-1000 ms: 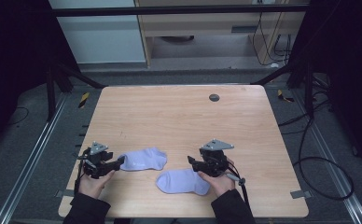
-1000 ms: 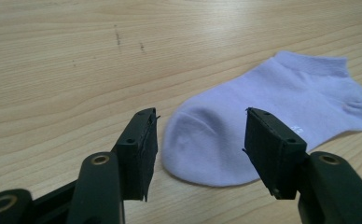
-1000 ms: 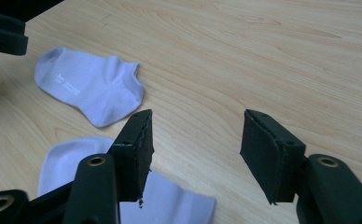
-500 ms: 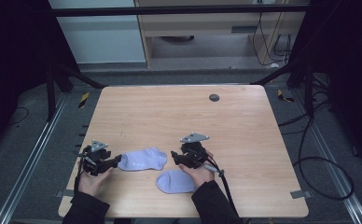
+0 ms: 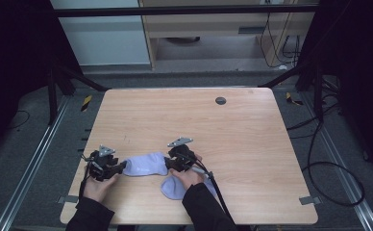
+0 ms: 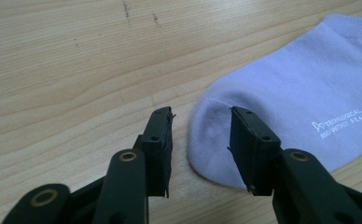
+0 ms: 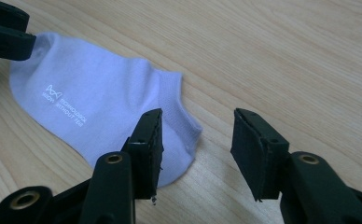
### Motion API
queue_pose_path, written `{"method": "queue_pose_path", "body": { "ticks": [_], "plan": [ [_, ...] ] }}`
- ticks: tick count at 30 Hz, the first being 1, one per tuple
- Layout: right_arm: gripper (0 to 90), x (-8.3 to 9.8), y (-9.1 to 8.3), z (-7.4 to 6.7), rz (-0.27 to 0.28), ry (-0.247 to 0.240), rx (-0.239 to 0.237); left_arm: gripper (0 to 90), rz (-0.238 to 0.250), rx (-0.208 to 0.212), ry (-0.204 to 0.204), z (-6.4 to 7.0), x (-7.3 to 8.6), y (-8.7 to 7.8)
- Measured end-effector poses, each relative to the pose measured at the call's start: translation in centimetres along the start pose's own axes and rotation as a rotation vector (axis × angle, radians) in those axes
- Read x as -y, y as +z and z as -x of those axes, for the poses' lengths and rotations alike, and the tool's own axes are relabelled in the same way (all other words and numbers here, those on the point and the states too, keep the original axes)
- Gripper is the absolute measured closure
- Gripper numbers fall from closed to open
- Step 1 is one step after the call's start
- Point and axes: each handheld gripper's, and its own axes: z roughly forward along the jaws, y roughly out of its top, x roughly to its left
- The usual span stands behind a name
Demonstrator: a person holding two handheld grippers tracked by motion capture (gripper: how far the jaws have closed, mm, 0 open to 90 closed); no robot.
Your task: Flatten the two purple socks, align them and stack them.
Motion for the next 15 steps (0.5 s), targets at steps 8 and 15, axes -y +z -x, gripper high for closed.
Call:
{"method": "queue_pose_path", "body": {
  "ticks": [8,15],
  "plan": [
    [56.5,0.0,1.3,-0.3,-0.025,-0.002,0.012,64.5,-0.031,-0.009,0.0,0.0,0.1,0.4],
    [63.2,0.1,1.8,-0.5,-0.044,-0.004,0.012,71.0,-0.04,0.002,-0.022,0.1,0.1,0.5]
  ]
}}
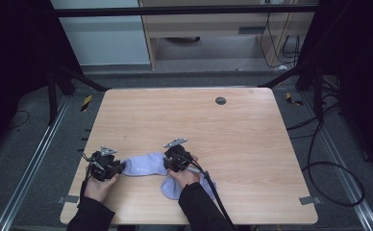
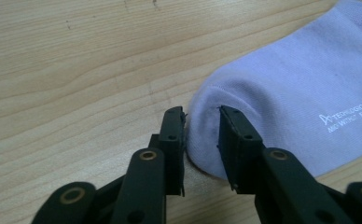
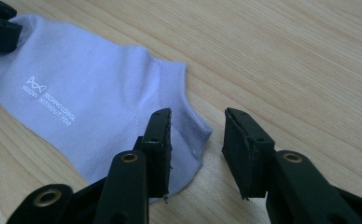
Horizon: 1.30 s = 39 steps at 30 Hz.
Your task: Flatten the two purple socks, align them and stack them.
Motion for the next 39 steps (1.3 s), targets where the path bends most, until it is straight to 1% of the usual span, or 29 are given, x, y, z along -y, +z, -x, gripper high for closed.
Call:
{"method": "queue_pose_path", "body": {
  "ticks": [7,8,10,12,13,15,17,19,21,25,26,27,28,31,33,34,39],
  "plan": [
    [72.2,0.2,0.3,-0.2,-0.021,-0.004,0.005,79.4,-0.003,0.02,-0.014,0.0,0.0,0.0],
    [73.7,0.3,0.3,-0.2,-0.018,-0.006,0.005,80.7,-0.001,0.026,-0.021,0.0,-0.1,0.1],
    [77.0,0.3,0.3,-0.2,-0.019,0.001,0.004,83.7,-0.001,0.032,-0.033,0.0,-0.1,0.1],
    [81.1,0.2,0.3,-0.2,-0.022,0.01,0.007,85.6,0.0,0.032,-0.036,0.1,-0.1,0.1],
    [82.5,0.2,0.3,-0.2,-0.022,0.013,0.009,85.8,-0.006,0.031,-0.029,0.1,-0.1,0.1],
    [85.8,0.3,0.2,-0.3,-0.023,0.022,0.012,86.2,-0.006,0.031,-0.029,0.1,-0.1,0.0],
    [86.4,0.3,0.2,-0.3,-0.019,0.017,0.013,86.4,0.001,0.037,-0.036,0.2,-0.1,-0.1],
    [86.7,0.2,-0.1,-0.2,-0.012,0.026,0.007,86.5,0.01,0.044,-0.036,0.2,-0.2,-0.3],
    [86.8,0.1,-0.5,-0.2,-0.002,0.032,-0.002,86.6,0.026,0.049,-0.038,0.3,-0.4,-0.6],
    [86.9,-0.2,-1.9,-0.2,0.027,0.027,-0.022,86.6,0.059,0.064,-0.04,0.5,-0.7,-1.5],
    [86.9,-0.3,-2.2,-0.1,0.034,0.022,-0.023,86.6,0.075,0.069,-0.046,0.6,-0.8,-1.8],
    [86.9,-0.4,-3.0,-0.1,0.043,0.023,-0.033,86.6,0.082,0.073,-0.05,0.7,-0.8,-2.0],
    [86.9,-0.4,-3.0,-0.1,0.043,0.023,-0.033,86.6,0.094,0.081,-0.052,0.8,-1.0,-2.3],
    [86.8,-0.5,-4.2,0.1,0.056,0.016,-0.049,86.6,0.115,0.096,-0.043,1.4,-1.2,-2.9],
    [86.8,-0.5,-5.2,0.4,0.068,0.011,-0.048,86.6,0.127,0.105,-0.037,1.8,-1.4,-3.2],
    [86.8,-0.5,-5.2,0.4,0.068,0.011,-0.048,86.6,0.134,0.112,-0.033,2.0,-1.5,-3.4],
    [87.0,-0.2,-7.2,1.2,0.085,0.011,-0.055,86.6,0.158,0.135,-0.004,3.4,-2.0,-4.2]
  ]
}}
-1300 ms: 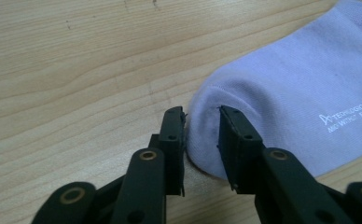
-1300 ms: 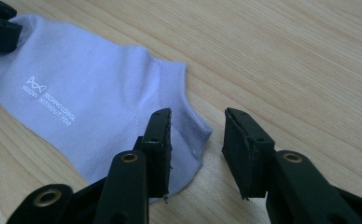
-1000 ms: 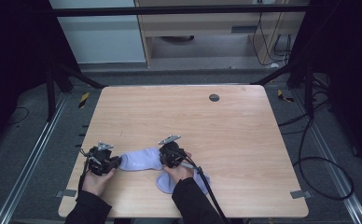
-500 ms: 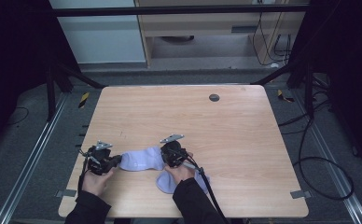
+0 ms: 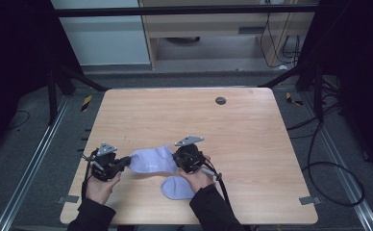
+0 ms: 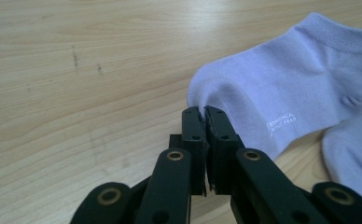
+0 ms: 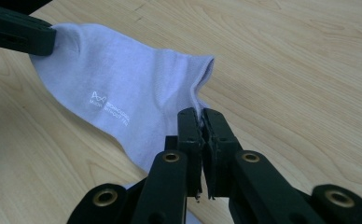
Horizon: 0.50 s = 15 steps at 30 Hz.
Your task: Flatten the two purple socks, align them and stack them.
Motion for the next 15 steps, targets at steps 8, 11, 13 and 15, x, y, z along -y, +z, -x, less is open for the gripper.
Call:
{"method": "queue_pose_path", "body": {
  "ticks": [8,11,13,15],
  "plan": [
    [87.0,0.8,-2.8,0.9,0.009,-0.005,-0.002,86.6,0.005,0.037,0.039,2.3,-0.5,-0.2],
    [87.0,1.3,-3.9,1.3,0.005,-0.008,0.0,86.6,-0.001,0.052,0.057,3.3,-0.6,0.0],
    [87.0,1.8,-4.7,1.6,0.007,-0.007,0.002,86.6,-0.006,0.062,0.071,4.0,-0.6,0.1],
    [87.0,2.2,-5.4,2.0,0.006,0.0,0.004,86.6,-0.013,0.073,0.083,4.7,-0.6,0.3]
  ]
}}
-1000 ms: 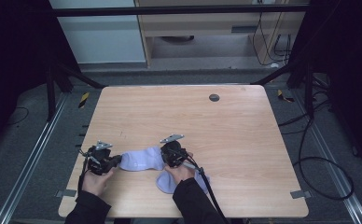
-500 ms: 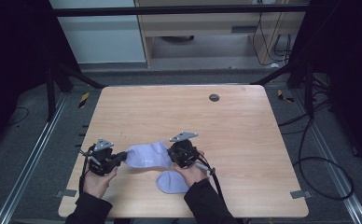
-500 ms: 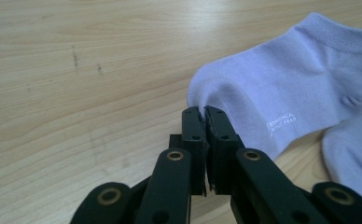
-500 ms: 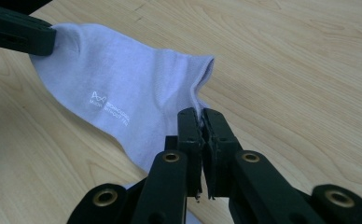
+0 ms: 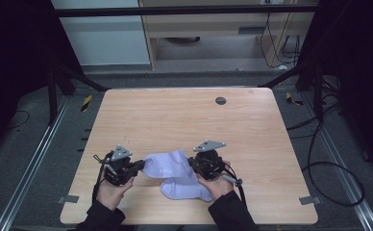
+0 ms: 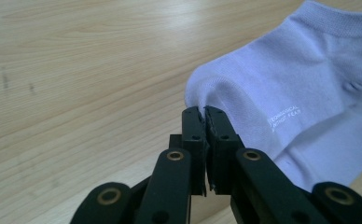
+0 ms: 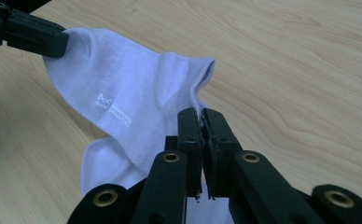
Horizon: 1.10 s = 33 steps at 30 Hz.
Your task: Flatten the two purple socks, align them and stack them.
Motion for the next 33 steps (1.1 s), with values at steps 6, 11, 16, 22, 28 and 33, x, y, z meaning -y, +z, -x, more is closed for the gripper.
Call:
{"method": "queue_pose_path", "body": {
  "ticks": [6,11,16,22,28,33],
  "plan": [
    [87.0,1.3,-1.8,0.9,-0.004,0.02,0.005,86.6,-0.021,0.03,0.025,1.7,-0.1,0.5],
    [86.9,2.5,-2.8,1.4,-0.012,0.035,0.004,86.6,-0.034,0.05,0.039,2.8,0.0,0.9],
    [86.9,3.5,-3.6,1.6,-0.019,0.039,0.005,86.6,-0.053,0.069,0.06,3.7,0.2,1.3],
    [86.9,4.6,-3.9,1.8,-0.034,0.041,0.003,86.6,-0.074,0.087,0.079,4.5,0.5,1.6],
    [86.9,5.3,-3.9,2.1,-0.05,0.052,0.002,86.6,-0.094,0.102,0.082,4.8,0.9,2.1],
    [86.9,5.8,-3.8,2.2,-0.061,0.055,0.001,86.6,-0.11,0.11,0.08,5.1,1.2,2.6]
  ]
}}
